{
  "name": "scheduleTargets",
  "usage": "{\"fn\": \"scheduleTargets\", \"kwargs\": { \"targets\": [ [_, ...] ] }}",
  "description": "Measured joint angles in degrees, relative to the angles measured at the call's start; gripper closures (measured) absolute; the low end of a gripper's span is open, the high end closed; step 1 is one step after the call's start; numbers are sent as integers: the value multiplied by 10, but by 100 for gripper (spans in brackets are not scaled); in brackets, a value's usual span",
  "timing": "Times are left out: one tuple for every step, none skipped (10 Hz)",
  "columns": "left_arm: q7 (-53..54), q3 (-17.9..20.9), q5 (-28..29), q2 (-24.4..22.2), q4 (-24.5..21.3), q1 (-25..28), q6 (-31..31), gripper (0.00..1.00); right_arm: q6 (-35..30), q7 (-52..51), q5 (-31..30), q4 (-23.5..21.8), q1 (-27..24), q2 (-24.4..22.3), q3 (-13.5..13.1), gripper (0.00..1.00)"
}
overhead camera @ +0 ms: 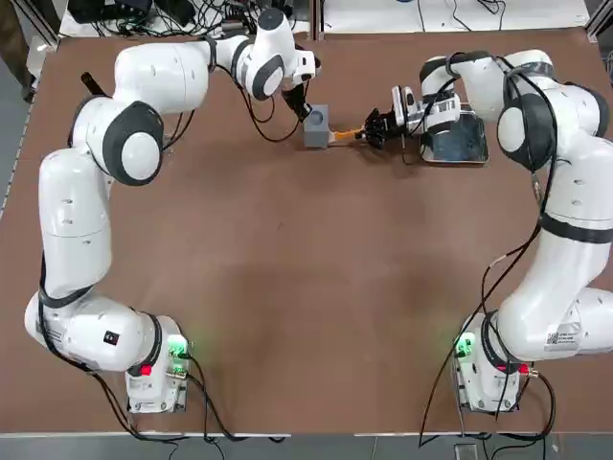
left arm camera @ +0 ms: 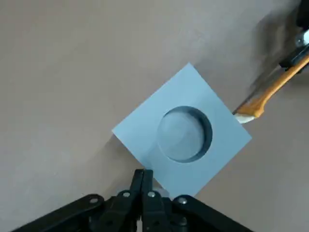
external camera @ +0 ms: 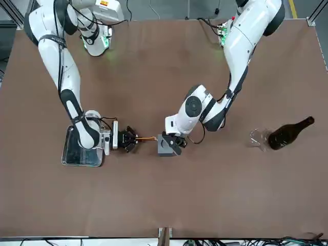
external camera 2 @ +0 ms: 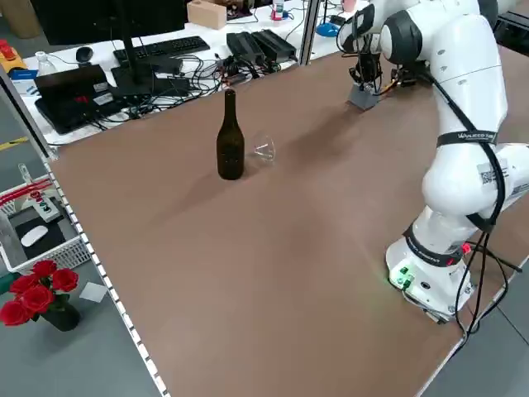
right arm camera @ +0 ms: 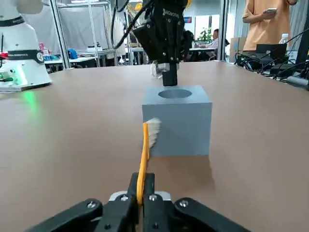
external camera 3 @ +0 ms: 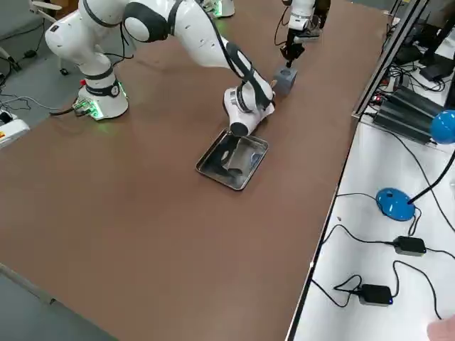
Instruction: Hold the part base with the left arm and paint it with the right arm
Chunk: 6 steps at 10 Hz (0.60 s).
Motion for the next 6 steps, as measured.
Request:
{"fn": "scheduleTargets", "kwargs": {
  "targets": [
    [0,0,0,0,0,0,0,95,-11,-3,0,-1,0,0,-3,95],
    [0,0,0,0,0,0,0,95,-23,-4,0,-2,0,0,-6,95],
    [0,0,0,0,0,0,0,95,-29,-5,0,-2,0,0,-10,95],
    [0,0,0,0,0,0,0,95,-31,-5,1,-2,0,0,-13,95],
    [0,0,0,0,0,0,0,95,-30,-5,2,-1,0,0,-14,95],
    [0,0,0,0,0,0,0,95,-27,-5,3,0,0,0,-14,95]
  ]
}}
